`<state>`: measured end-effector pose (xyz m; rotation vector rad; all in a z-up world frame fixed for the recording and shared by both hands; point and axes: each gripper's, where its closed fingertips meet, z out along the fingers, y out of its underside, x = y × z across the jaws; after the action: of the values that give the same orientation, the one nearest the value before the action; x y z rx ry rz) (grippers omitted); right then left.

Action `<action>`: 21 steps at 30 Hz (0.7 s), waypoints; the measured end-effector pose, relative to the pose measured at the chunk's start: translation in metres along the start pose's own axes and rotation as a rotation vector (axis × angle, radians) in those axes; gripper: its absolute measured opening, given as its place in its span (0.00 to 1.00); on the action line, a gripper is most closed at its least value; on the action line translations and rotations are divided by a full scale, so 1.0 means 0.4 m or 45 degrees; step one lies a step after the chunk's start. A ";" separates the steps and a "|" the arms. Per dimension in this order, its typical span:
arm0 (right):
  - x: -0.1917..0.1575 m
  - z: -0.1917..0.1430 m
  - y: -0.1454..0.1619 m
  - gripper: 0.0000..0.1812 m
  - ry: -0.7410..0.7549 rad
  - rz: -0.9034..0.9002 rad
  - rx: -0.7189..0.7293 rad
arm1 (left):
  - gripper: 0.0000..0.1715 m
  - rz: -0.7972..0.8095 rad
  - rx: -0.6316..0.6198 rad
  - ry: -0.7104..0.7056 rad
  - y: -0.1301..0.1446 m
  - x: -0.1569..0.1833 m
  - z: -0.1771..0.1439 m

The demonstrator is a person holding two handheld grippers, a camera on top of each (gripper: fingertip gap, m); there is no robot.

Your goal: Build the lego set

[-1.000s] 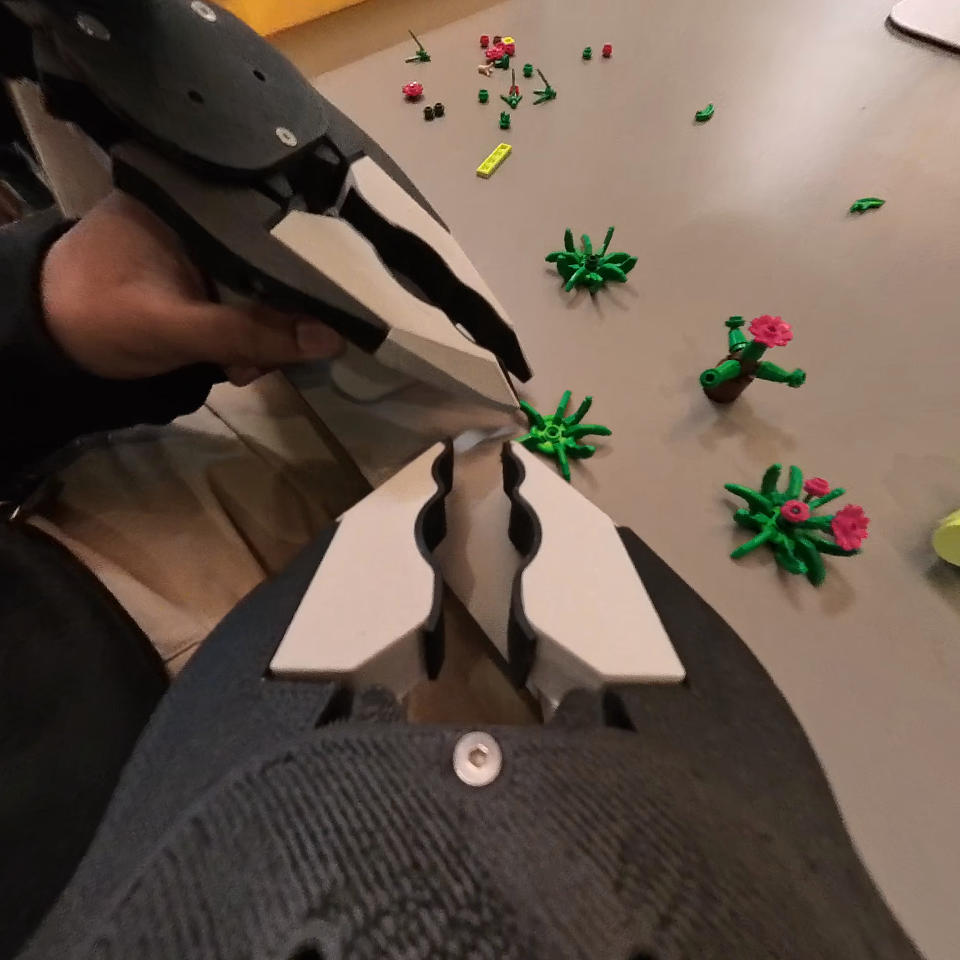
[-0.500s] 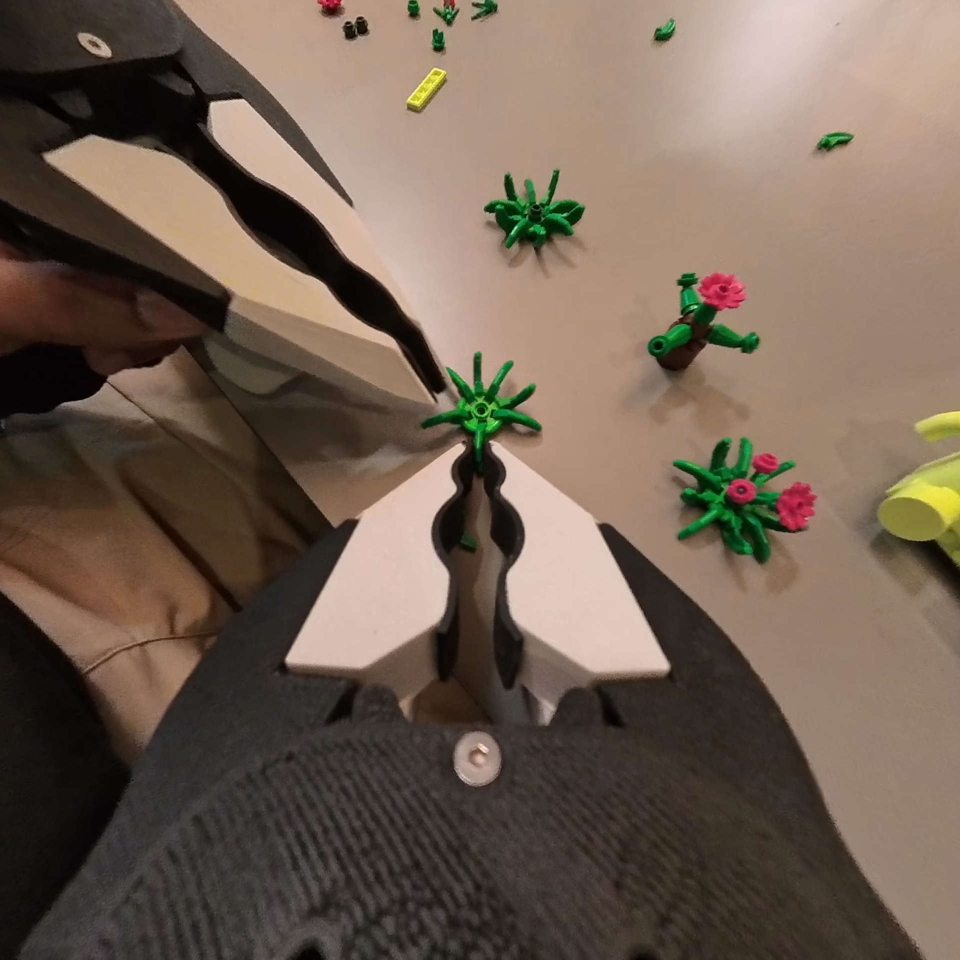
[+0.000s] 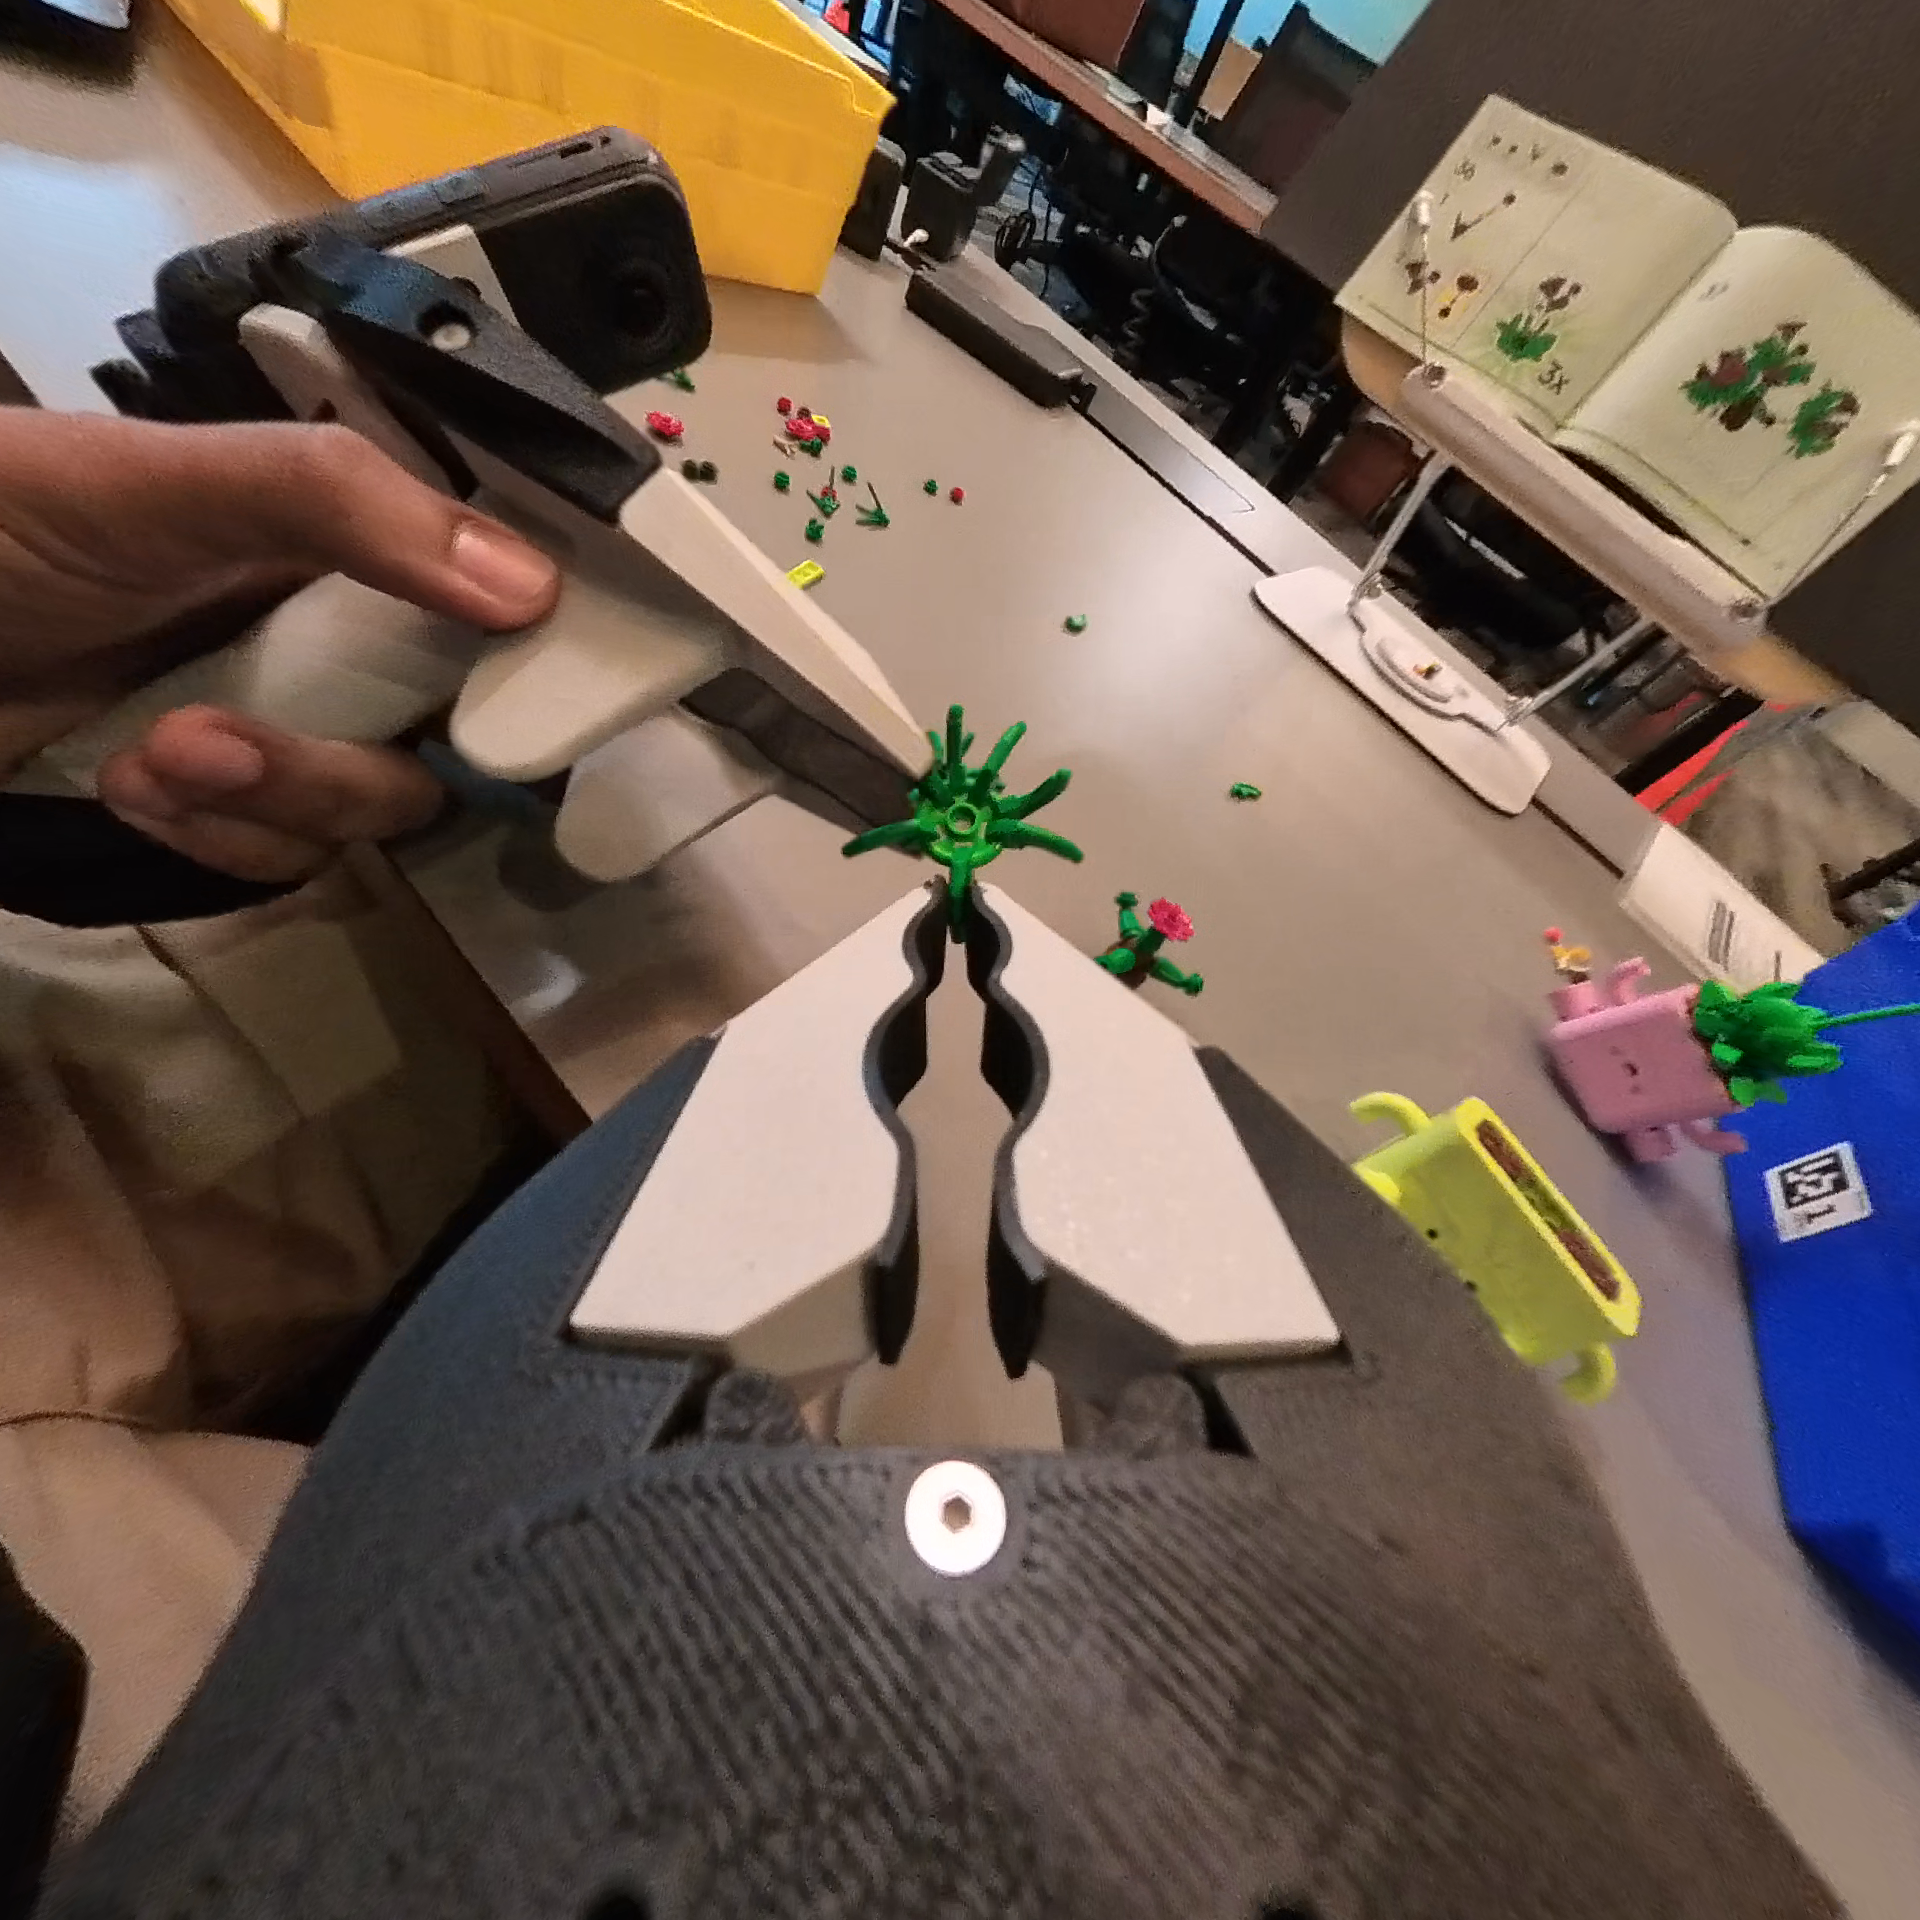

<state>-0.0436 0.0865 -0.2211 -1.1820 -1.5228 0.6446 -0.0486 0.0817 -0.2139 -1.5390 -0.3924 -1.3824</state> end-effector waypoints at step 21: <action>-0.031 -0.046 -0.045 0.00 -0.451 0.479 0.177 | 0.03 -0.010 -0.125 0.165 0.029 0.052 0.006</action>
<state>-0.0332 0.0653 -0.2051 -1.3068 -1.5216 1.2461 -0.0320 0.0708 -0.2004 -1.5180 -0.2538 -1.5178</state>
